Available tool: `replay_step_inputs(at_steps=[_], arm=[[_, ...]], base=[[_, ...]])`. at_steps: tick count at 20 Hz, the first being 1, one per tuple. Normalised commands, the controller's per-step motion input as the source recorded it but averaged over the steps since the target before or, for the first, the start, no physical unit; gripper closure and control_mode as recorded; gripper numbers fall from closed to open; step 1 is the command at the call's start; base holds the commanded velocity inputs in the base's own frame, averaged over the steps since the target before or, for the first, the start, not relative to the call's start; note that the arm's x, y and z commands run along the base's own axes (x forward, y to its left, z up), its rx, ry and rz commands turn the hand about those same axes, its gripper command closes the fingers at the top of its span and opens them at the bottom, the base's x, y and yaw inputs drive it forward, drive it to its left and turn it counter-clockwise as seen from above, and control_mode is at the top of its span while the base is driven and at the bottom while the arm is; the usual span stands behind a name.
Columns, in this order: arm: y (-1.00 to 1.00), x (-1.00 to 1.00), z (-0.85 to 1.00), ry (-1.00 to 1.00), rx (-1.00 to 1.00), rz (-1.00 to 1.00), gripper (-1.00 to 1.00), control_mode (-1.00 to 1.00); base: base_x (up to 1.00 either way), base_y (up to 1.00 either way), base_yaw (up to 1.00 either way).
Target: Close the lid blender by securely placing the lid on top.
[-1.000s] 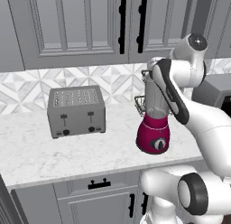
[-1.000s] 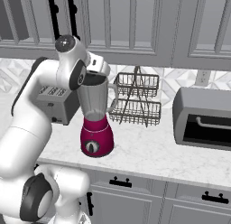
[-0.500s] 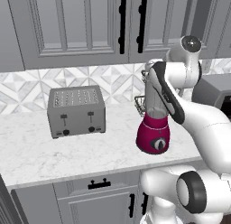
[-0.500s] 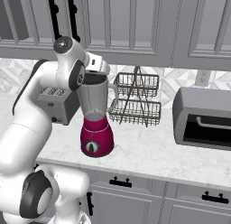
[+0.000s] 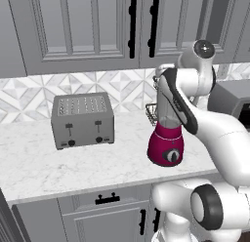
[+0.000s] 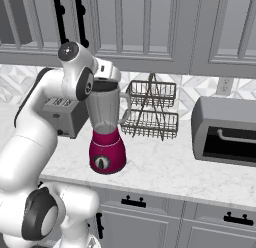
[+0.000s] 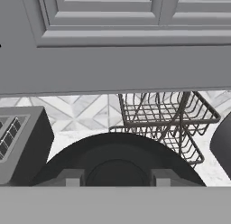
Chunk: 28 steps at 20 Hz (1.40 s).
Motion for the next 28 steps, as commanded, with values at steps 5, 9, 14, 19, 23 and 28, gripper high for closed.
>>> replay_step_inputs(at_steps=[5,9,14,19,23,28], arm=[[0.10,0.19,0.00,0.00,0.00,0.00,1.00,-1.00],[0.01,0.03,-0.02,0.00,0.00,0.00,1.00,-1.00],[0.00,0.00,-0.15,0.00,0.00,0.00,1.00,-1.00],[0.00,0.00,-0.20,0.00,0.00,0.00,1.00,-1.00],[0.00,0.00,-0.27,0.00,0.00,0.00,1.00,-1.00],[0.00,0.00,-0.23,0.00,0.00,0.00,1.00,-1.00]], base=[[0.00,0.00,0.00],[0.00,0.00,0.00],[0.00,0.00,0.00],[0.00,0.00,0.00],[0.00,0.00,0.00],[0.00,0.00,0.00]])
